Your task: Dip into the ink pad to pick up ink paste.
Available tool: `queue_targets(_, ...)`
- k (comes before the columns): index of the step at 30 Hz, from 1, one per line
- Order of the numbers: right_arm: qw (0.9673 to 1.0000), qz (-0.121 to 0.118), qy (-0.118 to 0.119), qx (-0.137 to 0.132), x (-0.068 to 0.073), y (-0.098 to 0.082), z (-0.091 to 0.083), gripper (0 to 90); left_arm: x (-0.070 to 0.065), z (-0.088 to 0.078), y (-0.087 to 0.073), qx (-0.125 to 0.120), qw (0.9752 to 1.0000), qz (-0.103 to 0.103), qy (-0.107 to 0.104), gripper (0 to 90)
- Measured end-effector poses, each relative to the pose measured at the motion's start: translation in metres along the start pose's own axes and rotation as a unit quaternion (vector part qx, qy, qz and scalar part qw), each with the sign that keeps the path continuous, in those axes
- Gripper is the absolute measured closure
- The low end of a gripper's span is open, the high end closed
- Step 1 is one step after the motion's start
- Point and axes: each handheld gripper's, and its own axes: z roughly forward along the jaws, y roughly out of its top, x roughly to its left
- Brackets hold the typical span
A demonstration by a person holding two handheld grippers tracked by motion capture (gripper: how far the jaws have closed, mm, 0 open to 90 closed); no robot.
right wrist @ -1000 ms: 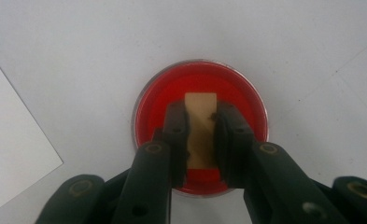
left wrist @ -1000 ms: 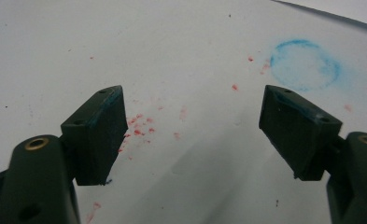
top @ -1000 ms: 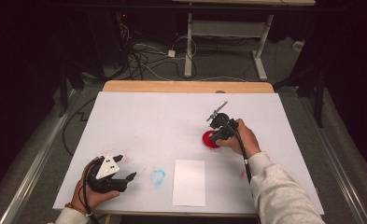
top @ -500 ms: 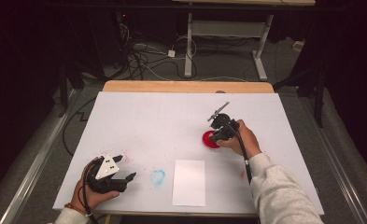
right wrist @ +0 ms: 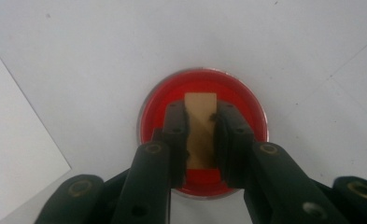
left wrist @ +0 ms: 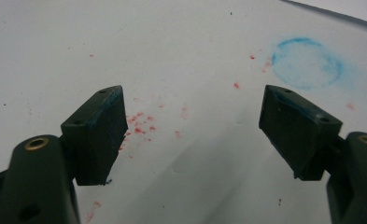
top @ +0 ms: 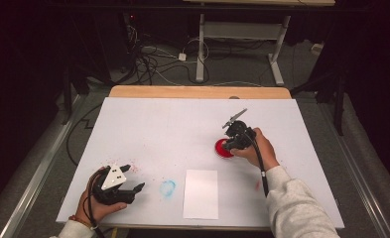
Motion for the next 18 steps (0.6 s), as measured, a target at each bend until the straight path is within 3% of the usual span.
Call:
queue_targets(5,0.9992,0.003,-0.009,-0.040,0.003,-0.005,-0.015,76.3,0.001,0.000,-0.002,0.001,1.0000,-0.004,0.000,22.5)
queue_targets(8,0.9978,-0.002,-0.001,-0.066,0.006,-0.010,-0.023,76.3,-0.001,0.001,-0.001,0.002,1.0000,-0.001,-0.001,22.5)
queue_targets(18,0.9931,-0.012,-0.003,-0.117,0.016,-0.021,-0.050,76.3,-0.002,0.001,-0.002,0.008,1.0000,0.001,0.002,22.5)
